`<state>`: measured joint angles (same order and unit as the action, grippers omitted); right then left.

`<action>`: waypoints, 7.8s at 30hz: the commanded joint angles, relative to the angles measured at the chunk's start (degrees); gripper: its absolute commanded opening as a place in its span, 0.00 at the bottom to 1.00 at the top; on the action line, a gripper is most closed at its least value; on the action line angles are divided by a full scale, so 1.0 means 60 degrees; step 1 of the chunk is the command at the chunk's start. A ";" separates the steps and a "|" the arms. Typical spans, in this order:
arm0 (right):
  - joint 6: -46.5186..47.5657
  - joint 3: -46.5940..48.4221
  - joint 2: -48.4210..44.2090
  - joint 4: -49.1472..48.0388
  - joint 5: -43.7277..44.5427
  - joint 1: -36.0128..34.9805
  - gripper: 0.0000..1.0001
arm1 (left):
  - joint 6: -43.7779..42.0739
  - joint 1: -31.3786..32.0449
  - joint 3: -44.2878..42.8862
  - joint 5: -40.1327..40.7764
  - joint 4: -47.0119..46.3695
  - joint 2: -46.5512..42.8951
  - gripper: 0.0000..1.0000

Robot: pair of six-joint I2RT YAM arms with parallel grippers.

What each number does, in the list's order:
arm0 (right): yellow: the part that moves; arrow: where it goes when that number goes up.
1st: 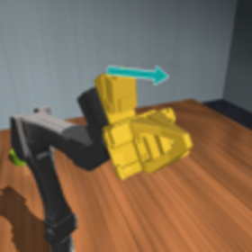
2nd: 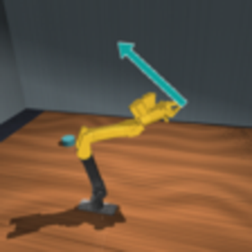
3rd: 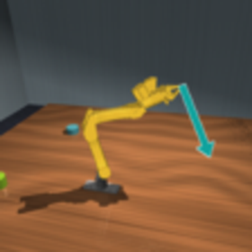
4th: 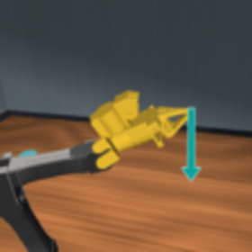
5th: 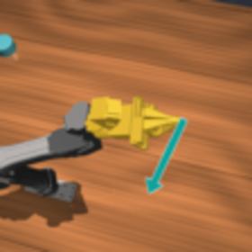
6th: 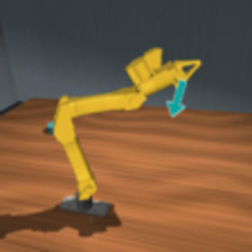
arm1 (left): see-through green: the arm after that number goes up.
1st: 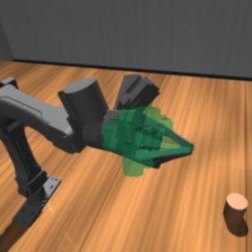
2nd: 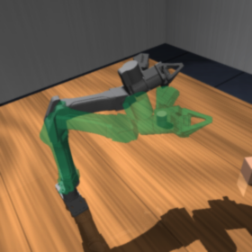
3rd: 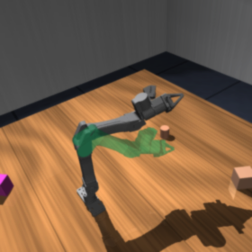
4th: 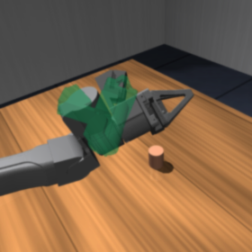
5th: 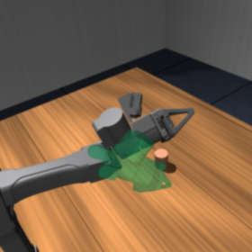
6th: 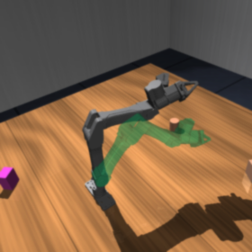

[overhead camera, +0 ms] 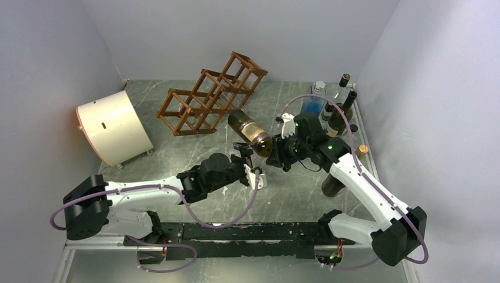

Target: Take the wine bottle off the wine rack

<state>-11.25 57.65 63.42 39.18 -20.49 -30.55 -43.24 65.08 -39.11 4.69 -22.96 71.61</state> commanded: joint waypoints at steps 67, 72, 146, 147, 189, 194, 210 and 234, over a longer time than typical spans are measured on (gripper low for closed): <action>-0.1063 0.0477 -0.4175 -0.1806 0.6110 -0.0676 1.00 | 0.0914 0.0128 -0.1002 0.1775 -0.0076 -0.0147 0.07; -0.1159 -0.0833 -0.5133 -0.3629 0.5908 -0.0671 1.00 | 0.2893 -0.0808 -0.1063 -0.0096 -0.0210 -0.1067 0.07; -0.0719 0.0076 -0.1518 -0.2762 1.0158 -0.0675 0.00 | 0.4417 -0.1856 -0.1774 -0.1010 0.0406 -0.1050 0.93; -0.0719 0.0099 -0.1416 -0.2768 1.0445 -0.0669 0.00 | 0.4410 -0.1851 -0.1772 -0.0995 0.0407 -0.1059 0.93; -0.0163 -0.0546 -0.0727 -0.3315 0.9475 0.0872 0.00 | 0.4263 -0.1866 -0.1847 -0.0841 0.0560 -0.1073 0.93; -0.0216 -0.0638 -0.0830 -0.3224 0.9554 0.0872 0.00 | 0.4274 -0.1867 -0.1868 -0.0900 0.0573 -0.1071 0.93; -0.0116 -0.0716 -0.1138 -0.3095 0.9443 0.0884 0.46 | 0.4280 -0.1867 -0.1861 -0.0897 0.0582 -0.1033 0.93; 0.0414 0.0575 -0.1671 -0.2558 0.8625 0.0887 0.74 | 0.4685 -0.2176 -0.1802 -0.1057 0.0391 -0.1051 0.93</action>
<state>-10.39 57.91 55.05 23.14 32.47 -25.56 -16.93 53.60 -48.95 -1.30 -18.59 66.08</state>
